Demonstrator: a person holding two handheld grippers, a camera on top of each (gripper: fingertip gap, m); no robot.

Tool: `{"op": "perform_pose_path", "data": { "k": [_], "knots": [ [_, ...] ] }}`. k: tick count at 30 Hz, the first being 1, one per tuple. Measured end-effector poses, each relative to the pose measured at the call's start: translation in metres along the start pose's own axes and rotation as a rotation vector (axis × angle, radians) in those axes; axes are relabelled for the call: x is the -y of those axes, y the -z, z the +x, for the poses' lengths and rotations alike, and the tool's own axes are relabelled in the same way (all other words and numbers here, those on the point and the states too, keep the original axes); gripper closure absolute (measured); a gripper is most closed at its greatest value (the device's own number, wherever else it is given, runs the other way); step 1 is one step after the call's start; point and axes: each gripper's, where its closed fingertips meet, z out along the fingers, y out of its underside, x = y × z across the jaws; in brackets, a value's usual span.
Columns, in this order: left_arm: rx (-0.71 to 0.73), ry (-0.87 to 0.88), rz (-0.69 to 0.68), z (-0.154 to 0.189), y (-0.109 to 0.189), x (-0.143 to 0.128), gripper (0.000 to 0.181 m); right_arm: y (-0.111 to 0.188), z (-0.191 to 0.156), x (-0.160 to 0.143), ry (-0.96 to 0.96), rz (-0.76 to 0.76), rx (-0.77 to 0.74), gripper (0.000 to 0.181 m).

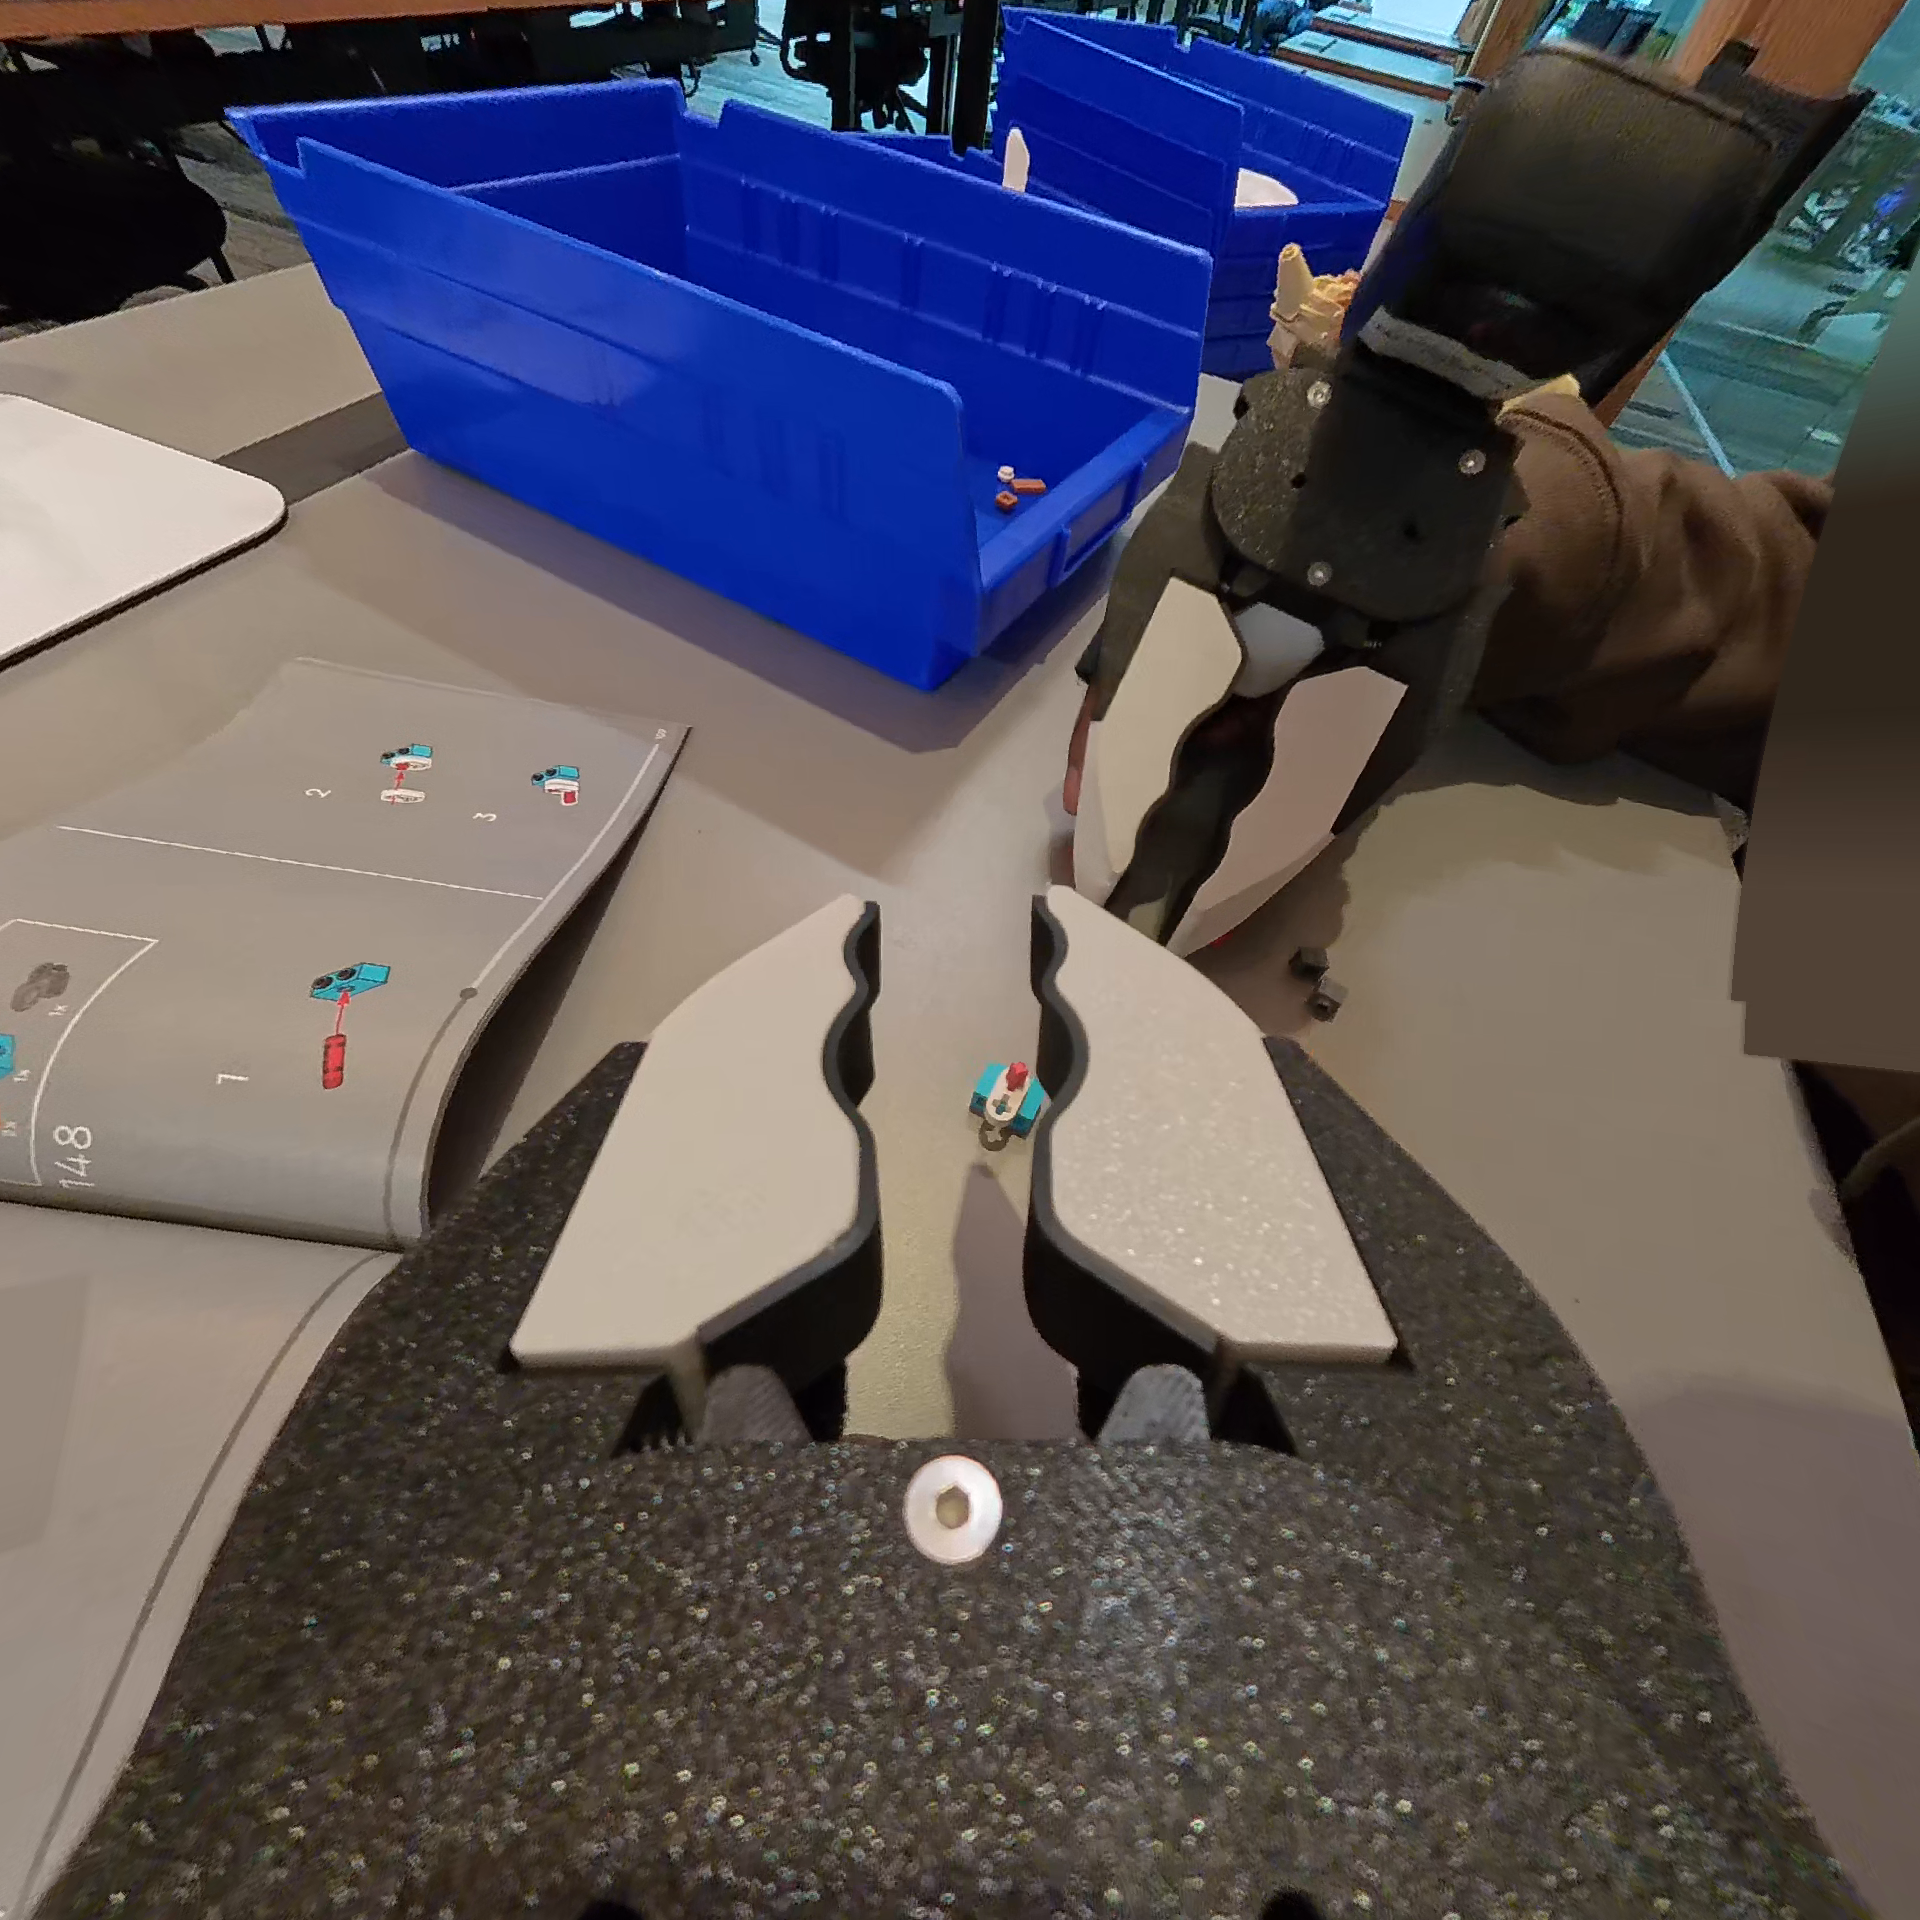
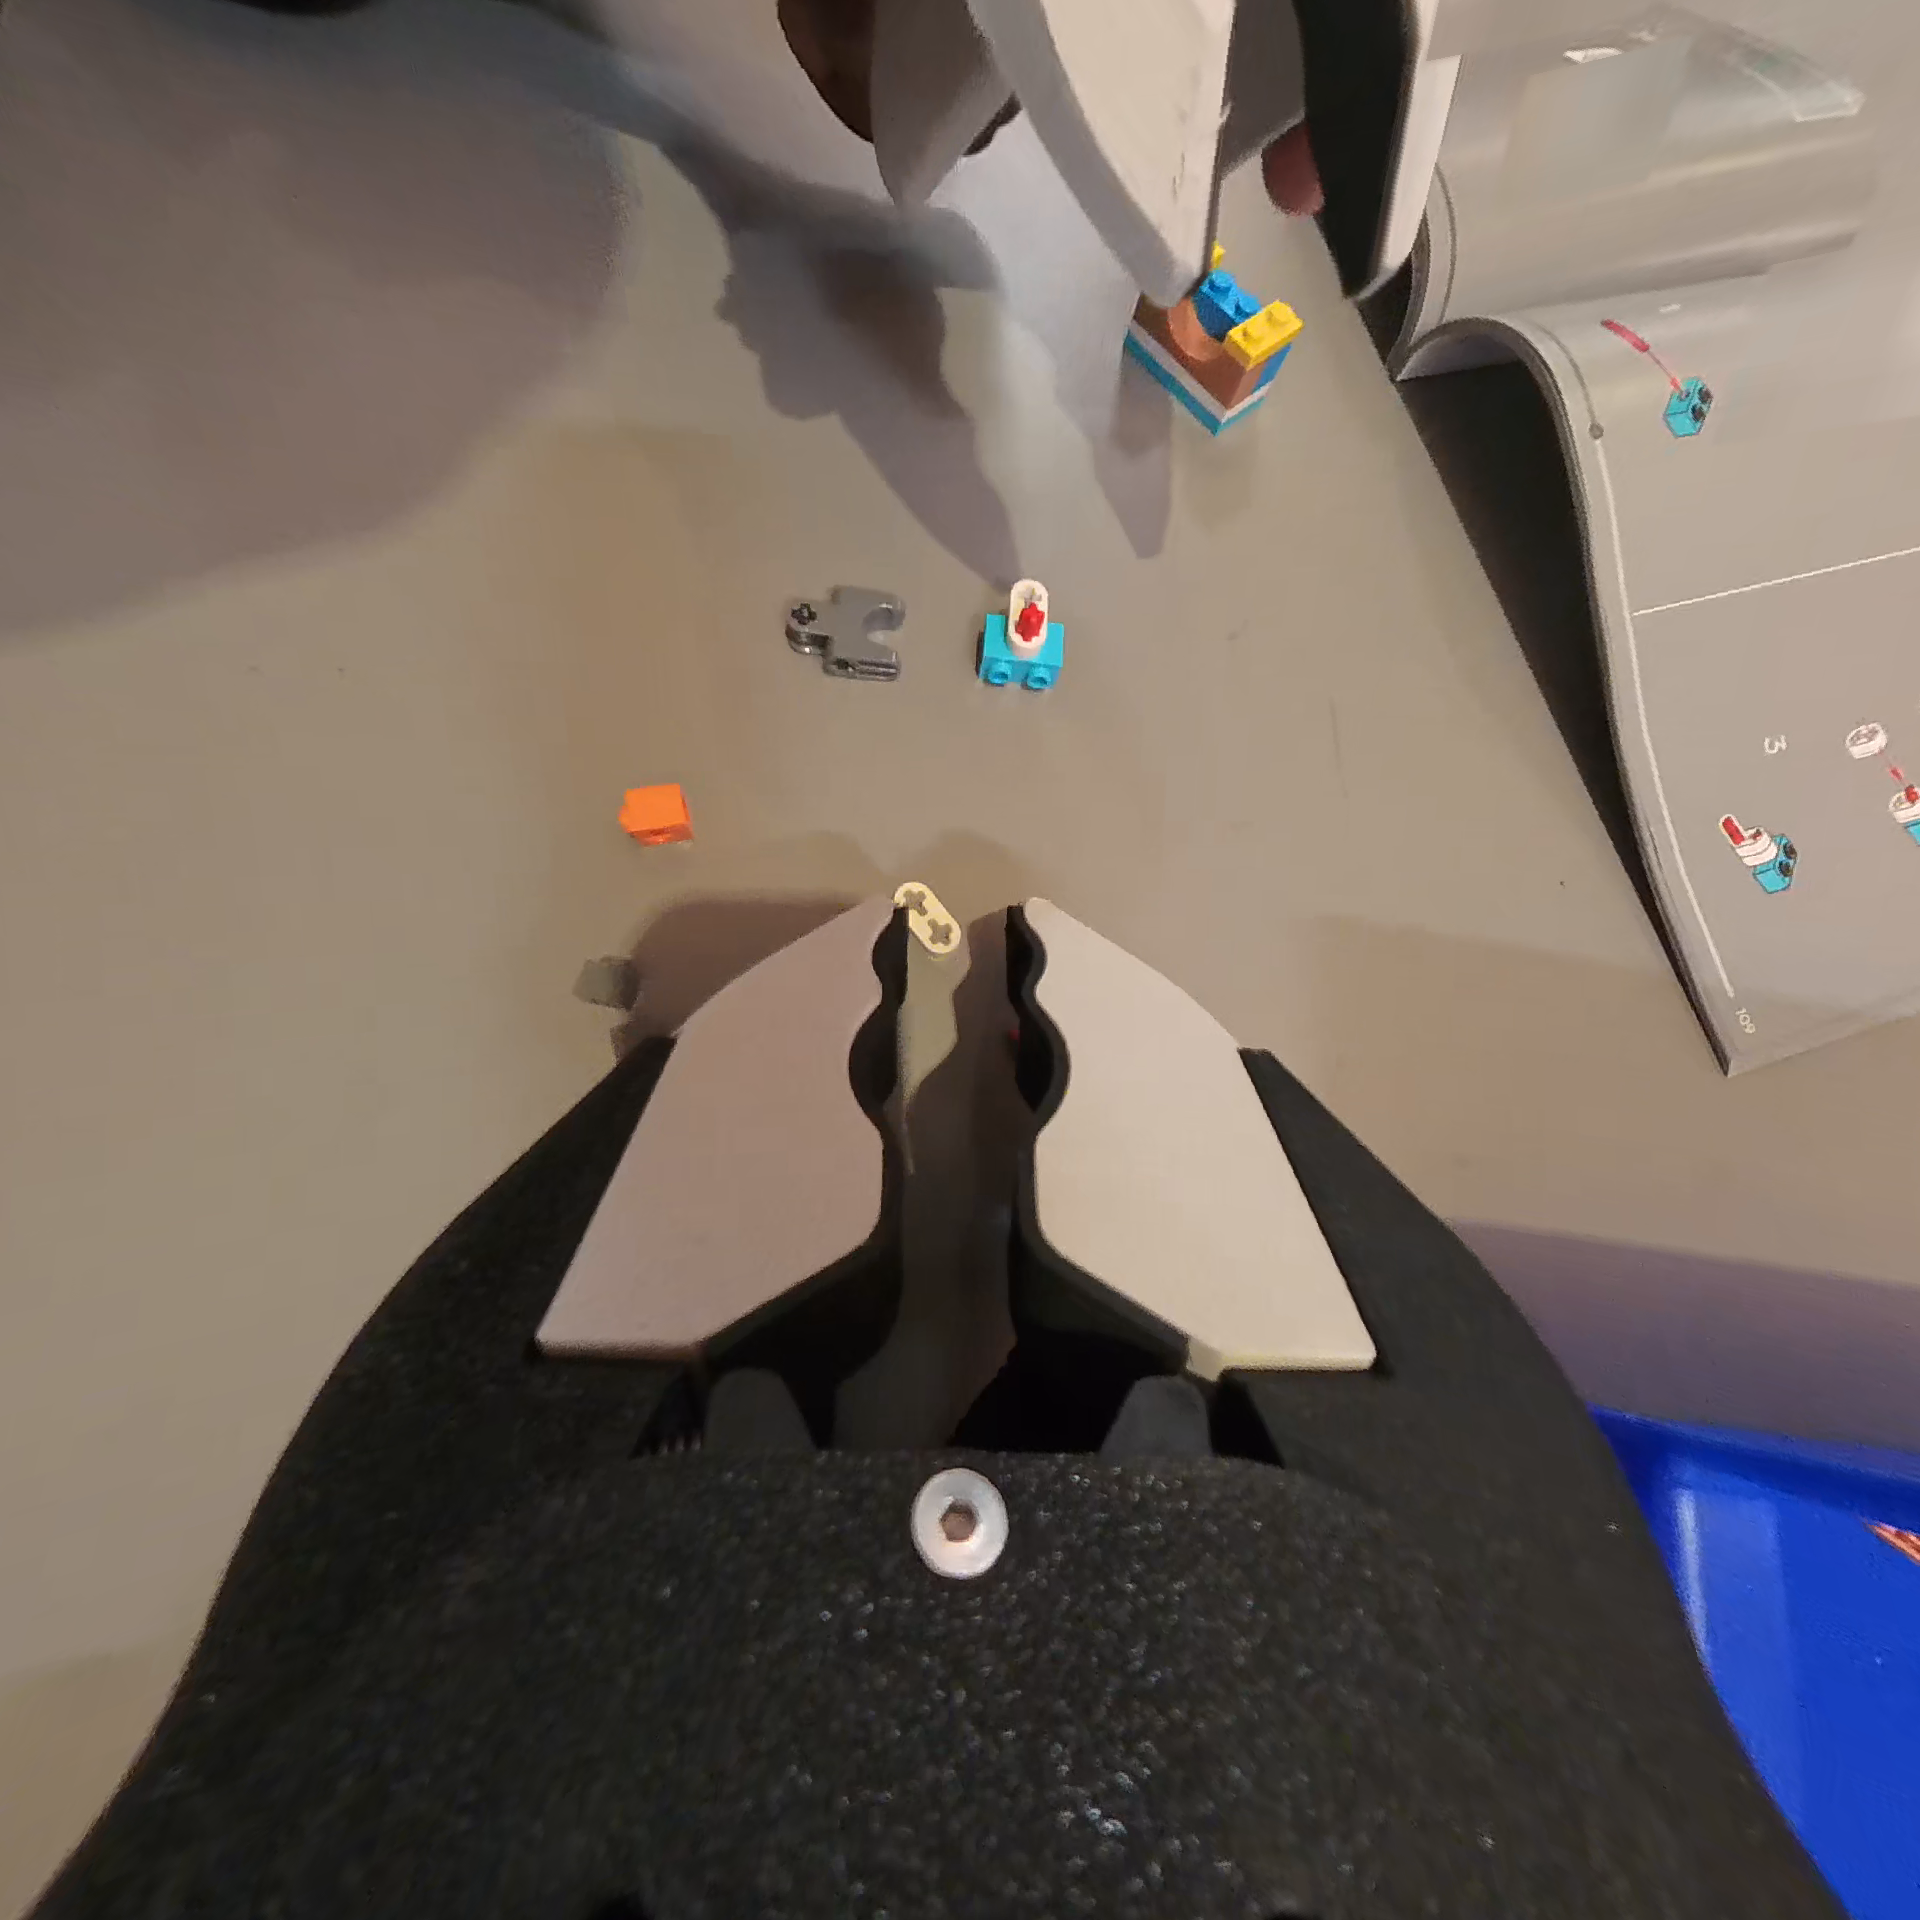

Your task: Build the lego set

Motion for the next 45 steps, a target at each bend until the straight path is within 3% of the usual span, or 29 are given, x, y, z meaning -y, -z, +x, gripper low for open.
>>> {"op": "perform_pose_path", "data": {
  "k": [13, 24, 32, 40, 45],
  "knots": [
    [-0.018, 0.065, -0.007, -0.003, -0.003, -0.005, 0.155, -0.004, -0.002, 0.000, 0.002, -0.021, 0.009, 0.173],
    [-0.030, 0.076, -0.003, -0.002, -0.004, -0.005, 0.155, -0.005, -0.001, -0.001, -0.021, -0.028, 0.016, 0.165],
    [-0.042, 0.063, -0.005, 0.003, -0.004, -0.004, 0.155, -0.015, -0.005, 0.011, -0.013, -0.027, -0.023, 0.175],
    [-0.047, 0.051, 0.001, 0.006, -0.003, -0.001, 0.156, -0.013, -0.003, 0.013, -0.066, 0.005, 0.031, 0.163],
    [-0.060, 0.046, -0.004, 0.010, -0.004, -0.001, 0.156, -0.020, -0.007, 0.010, -0.047, -0.041, 0.078, 0.167]
  ]
}}
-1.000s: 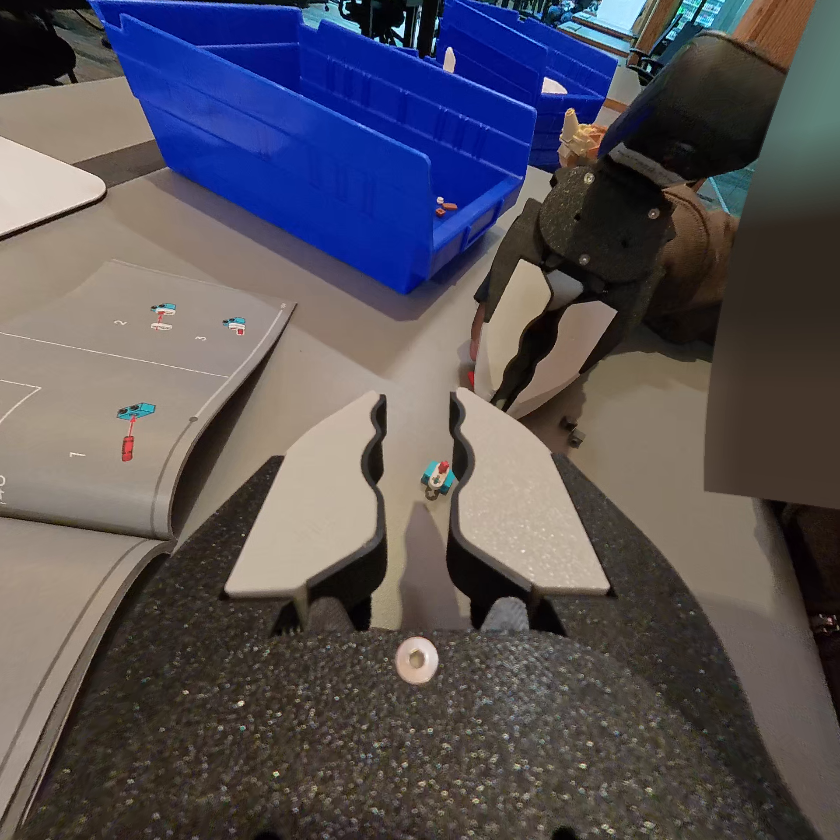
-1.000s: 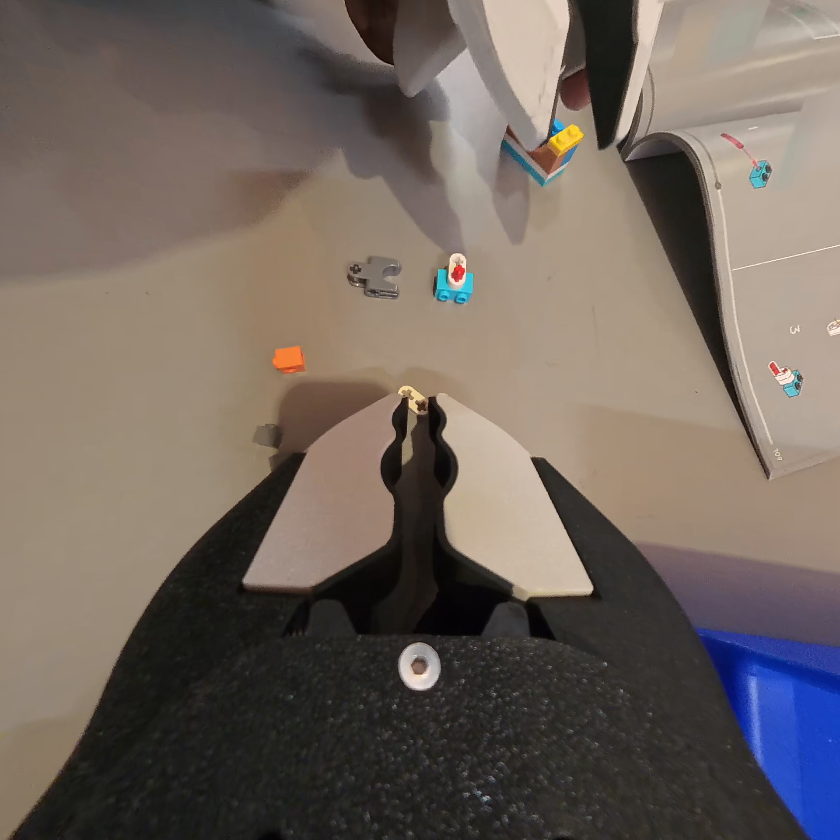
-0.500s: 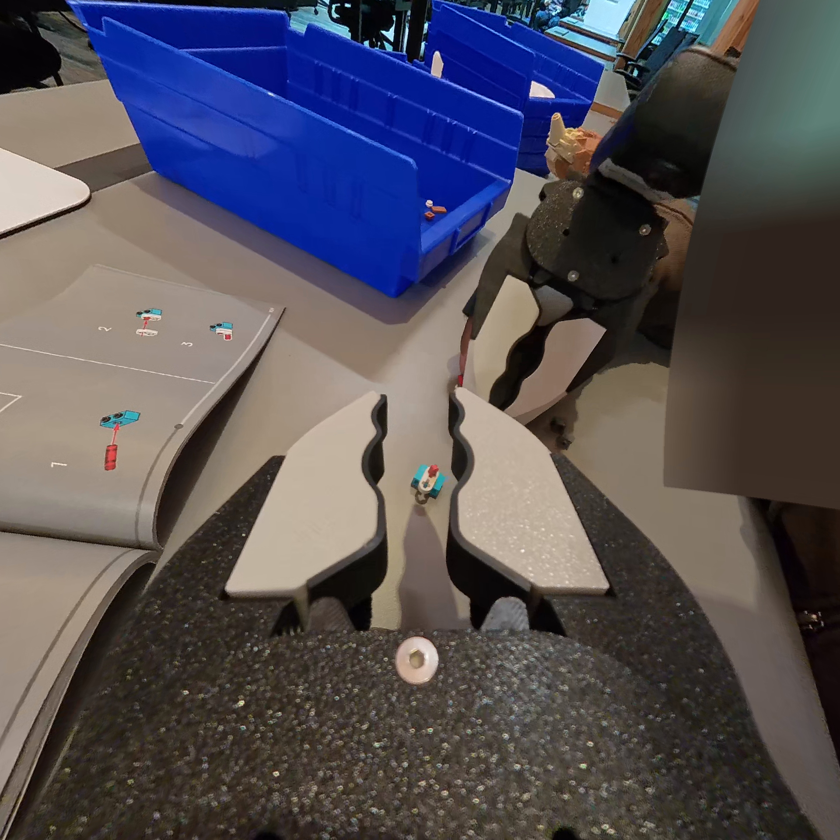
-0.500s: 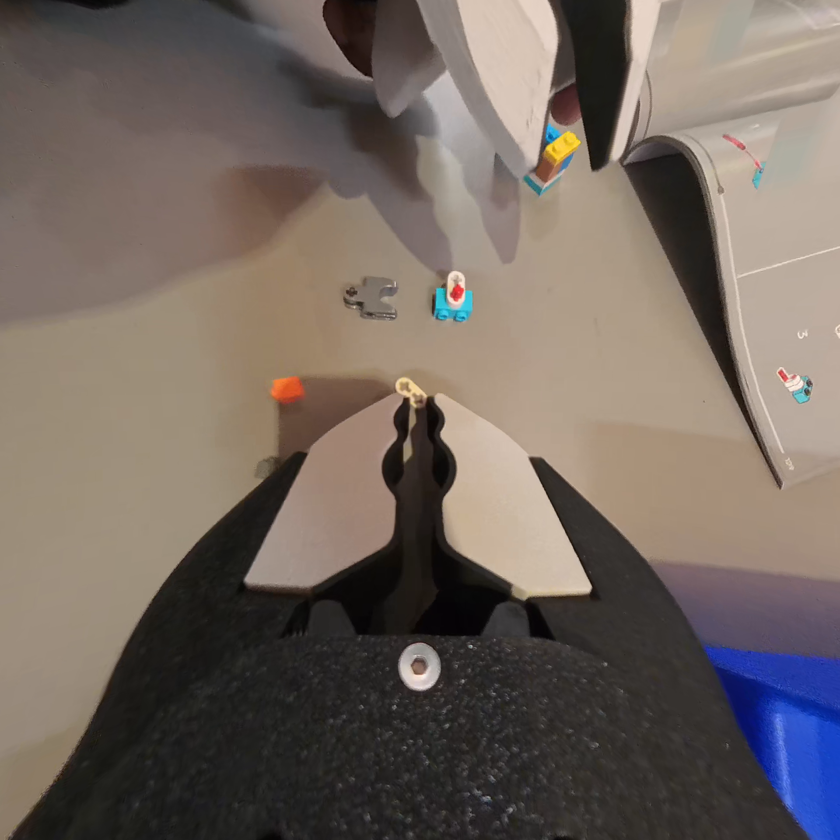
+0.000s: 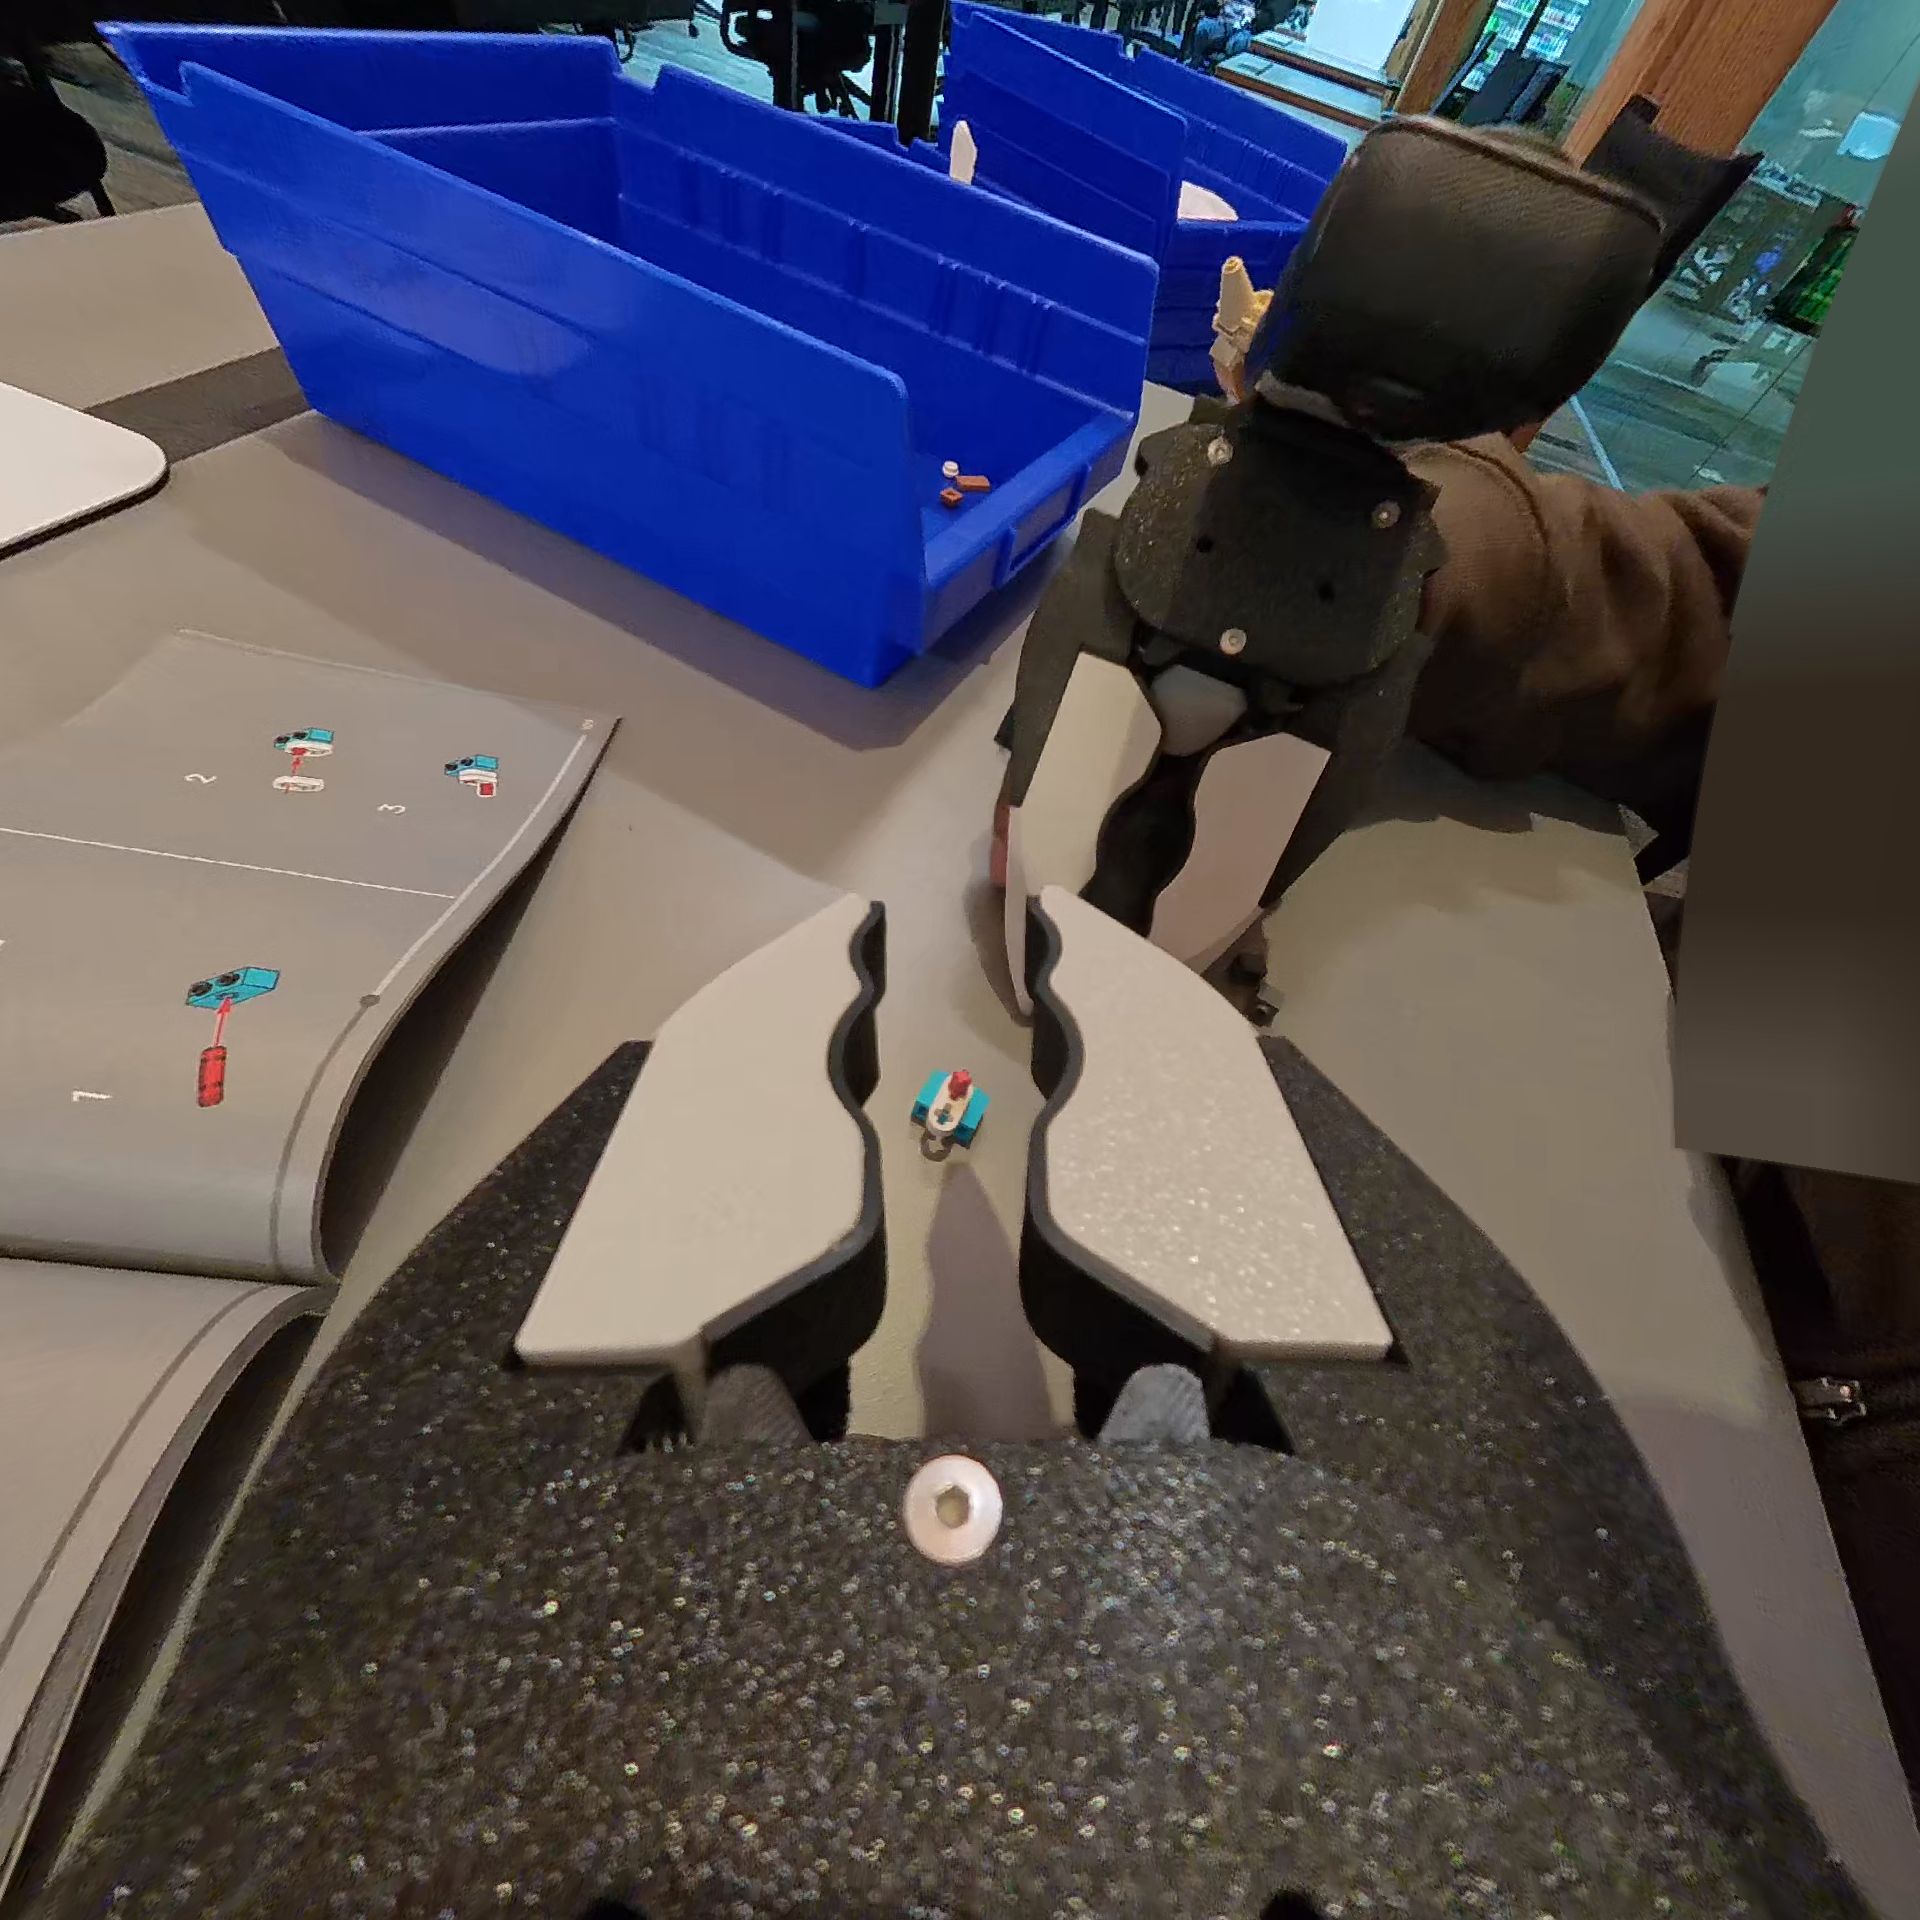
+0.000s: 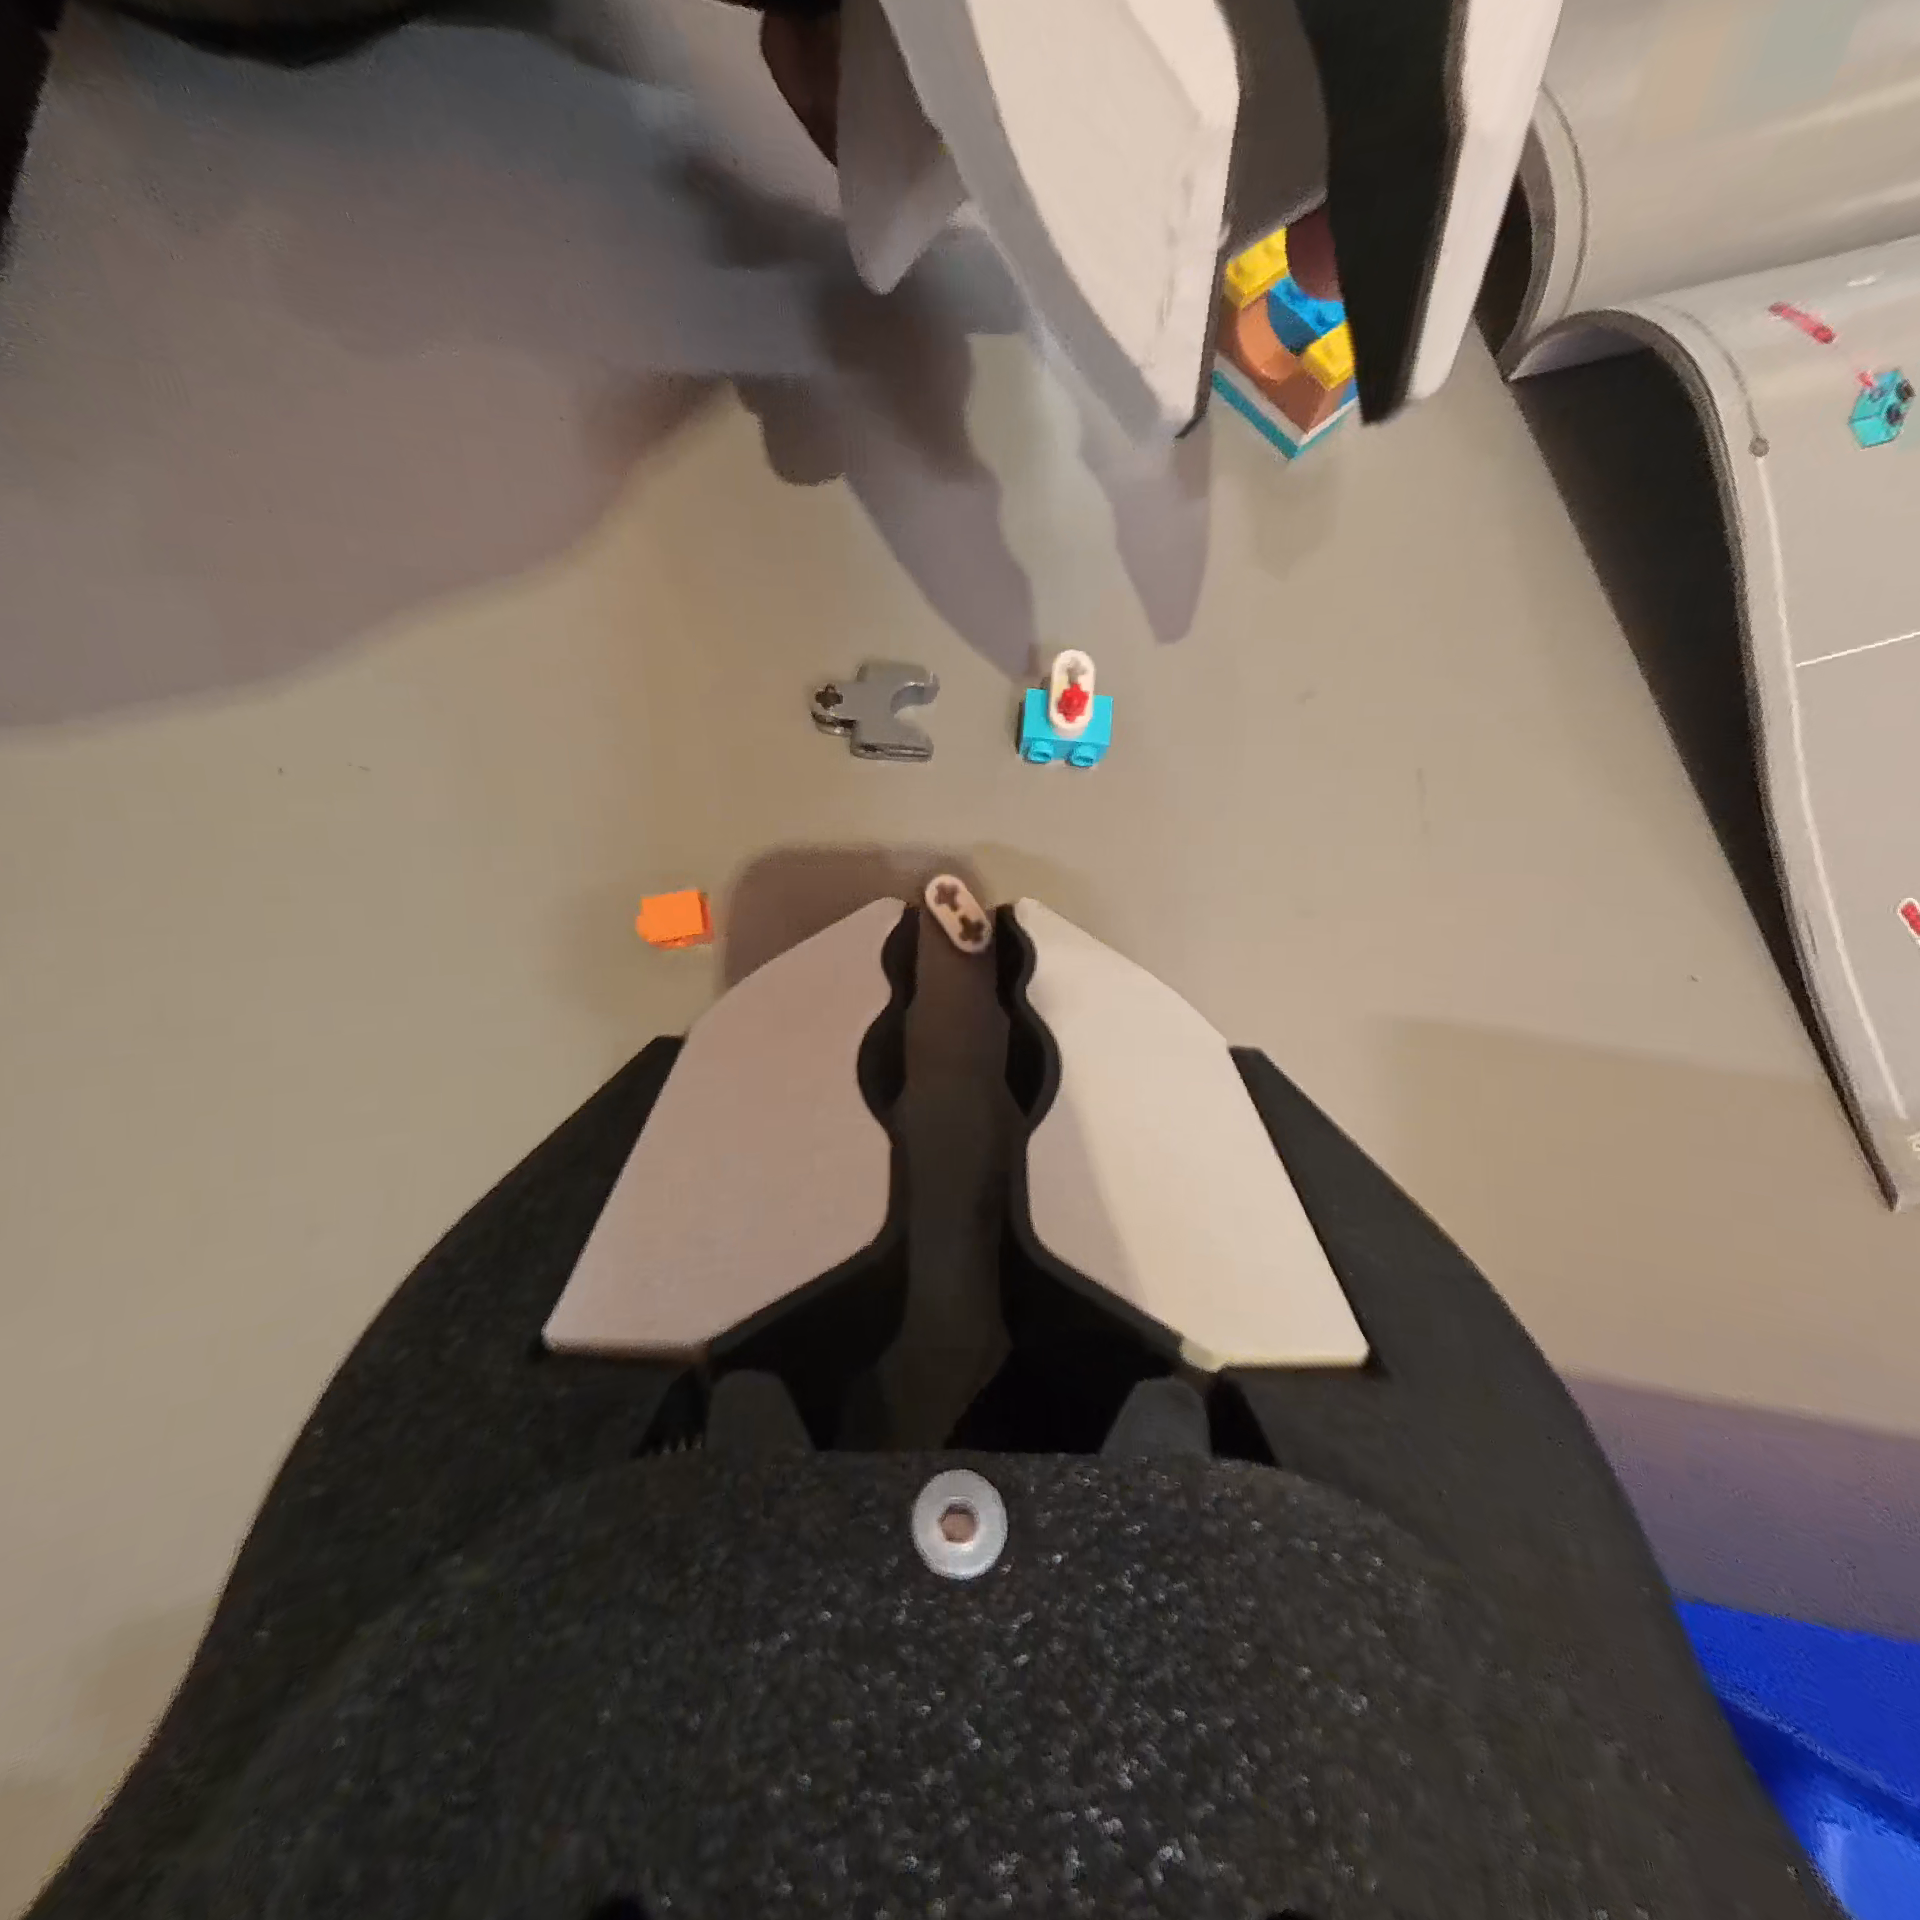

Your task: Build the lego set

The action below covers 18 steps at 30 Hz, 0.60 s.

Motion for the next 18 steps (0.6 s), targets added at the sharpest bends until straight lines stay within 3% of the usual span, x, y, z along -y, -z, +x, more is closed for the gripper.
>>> {"op": "perform_pose_path", "data": {
  "k": [8, 18],
  "knots": [
    [-0.086, -0.069, -0.062, 0.013, -0.002, -0.011, 0.157, -0.001, 0.000, 0.003, 0.027, 0.004, -0.052, 0.173],
    [-0.115, -0.282, -0.115, 0.029, -0.007, -0.022, 0.161, 0.019, 0.006, 0.034, 0.008, 0.168, -0.132, 0.173]
  ]
}}
